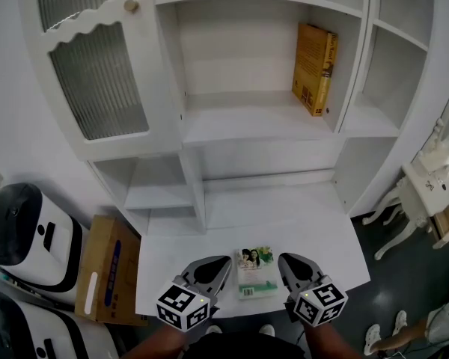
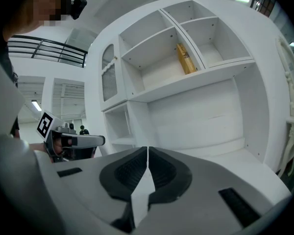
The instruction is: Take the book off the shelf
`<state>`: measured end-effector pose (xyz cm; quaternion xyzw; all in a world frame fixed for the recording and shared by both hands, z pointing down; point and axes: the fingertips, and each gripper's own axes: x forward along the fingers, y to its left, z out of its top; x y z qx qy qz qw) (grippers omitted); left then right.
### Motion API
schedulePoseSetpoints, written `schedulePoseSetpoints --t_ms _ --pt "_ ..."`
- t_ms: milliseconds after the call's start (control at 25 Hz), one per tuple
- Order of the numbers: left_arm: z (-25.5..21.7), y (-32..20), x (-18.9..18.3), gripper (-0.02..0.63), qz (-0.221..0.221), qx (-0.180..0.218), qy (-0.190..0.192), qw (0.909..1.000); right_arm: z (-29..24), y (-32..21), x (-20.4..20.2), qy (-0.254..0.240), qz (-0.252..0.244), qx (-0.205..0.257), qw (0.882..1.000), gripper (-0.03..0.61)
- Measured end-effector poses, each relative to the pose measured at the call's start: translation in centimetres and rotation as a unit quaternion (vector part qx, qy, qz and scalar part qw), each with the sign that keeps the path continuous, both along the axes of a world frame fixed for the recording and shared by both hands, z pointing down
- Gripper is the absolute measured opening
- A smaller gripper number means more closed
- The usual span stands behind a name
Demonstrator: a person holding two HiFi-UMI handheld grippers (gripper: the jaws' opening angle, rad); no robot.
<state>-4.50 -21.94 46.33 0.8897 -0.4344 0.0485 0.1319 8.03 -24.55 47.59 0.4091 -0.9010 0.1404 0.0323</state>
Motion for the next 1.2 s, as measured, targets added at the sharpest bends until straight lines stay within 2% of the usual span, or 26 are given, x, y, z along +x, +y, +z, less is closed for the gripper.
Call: schedulePoseSetpoints --t_ms 200,520,640,840,960,1200 --pt "-0.3 -0.1 -0.6 0.011 -0.003 0.005 -0.026 0.9996 -1.5 -1.6 0.7 -0.001 0.026 0.019 0.999 0.032" --pt "-0.5 -0.1 -2.5 0.011 -0.021 0.007 -0.039 0.999 -7.7 -5.3 0.8 0.007 0.048 0.098 0.994 0.033" --pt "-0.6 -0.2 -3.1 0.011 -0.026 0.007 -0.042 0.9988 -12.3 -7.6 0.9 0.02 0.067 0.146 0.987 0.034" --pt "-1.3 -0.3 -3.4 0.011 -0.023 0.011 -0.044 0.9987 -20.4 -11.6 0.6 0.06 0.098 0.225 0.967 0.038" --pt "-1.8 -0.3 -3.4 0.011 -0.02 0.017 -0.045 0.9986 -23.9 -14.7 0.3 0.068 0.11 0.234 0.963 0.131" --pt "-0.5 0.6 -2.4 0.011 -0.007 0.003 -0.036 0.9993 -29.8 -22.5 2.1 0.034 0.182 0.209 0.96 0.178"
